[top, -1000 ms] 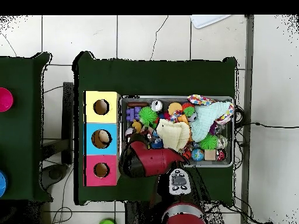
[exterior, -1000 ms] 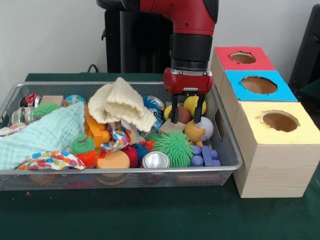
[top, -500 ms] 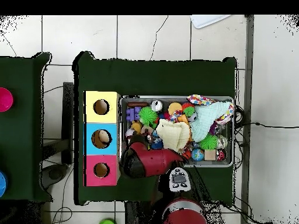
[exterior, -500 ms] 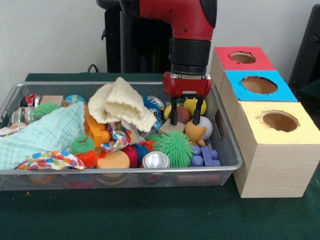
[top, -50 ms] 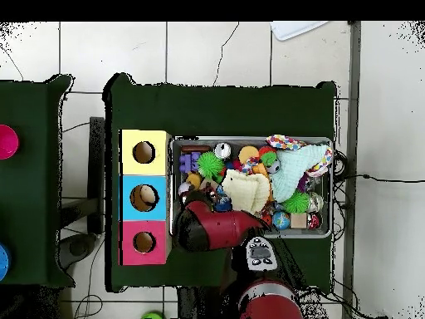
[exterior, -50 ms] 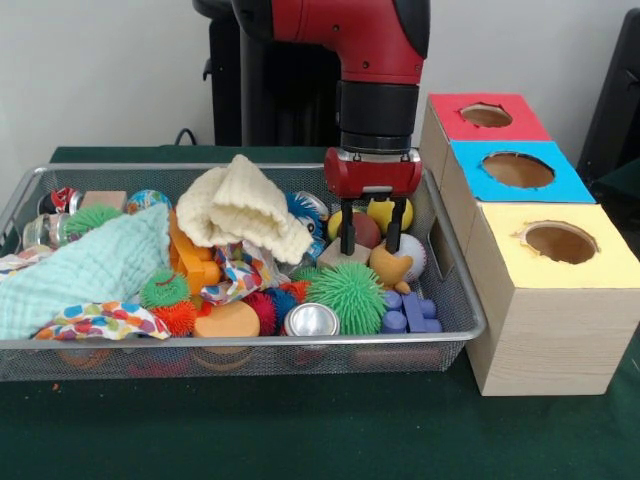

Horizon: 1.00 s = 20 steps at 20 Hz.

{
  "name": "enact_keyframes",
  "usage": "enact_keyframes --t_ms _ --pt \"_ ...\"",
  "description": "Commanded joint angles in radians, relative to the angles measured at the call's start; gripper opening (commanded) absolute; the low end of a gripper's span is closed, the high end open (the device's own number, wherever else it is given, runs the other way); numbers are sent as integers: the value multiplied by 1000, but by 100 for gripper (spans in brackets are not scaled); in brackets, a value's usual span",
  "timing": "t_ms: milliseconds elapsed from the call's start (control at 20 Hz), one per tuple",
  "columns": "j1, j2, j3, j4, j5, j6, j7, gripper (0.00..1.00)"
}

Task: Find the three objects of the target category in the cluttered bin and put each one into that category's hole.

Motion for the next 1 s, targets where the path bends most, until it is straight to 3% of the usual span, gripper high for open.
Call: enact_keyframes --t_ms 50,1000 --pt "-24 76 103 -26 35 11 181 100" --pt "13 128 132 -34 140 -52 221 100"
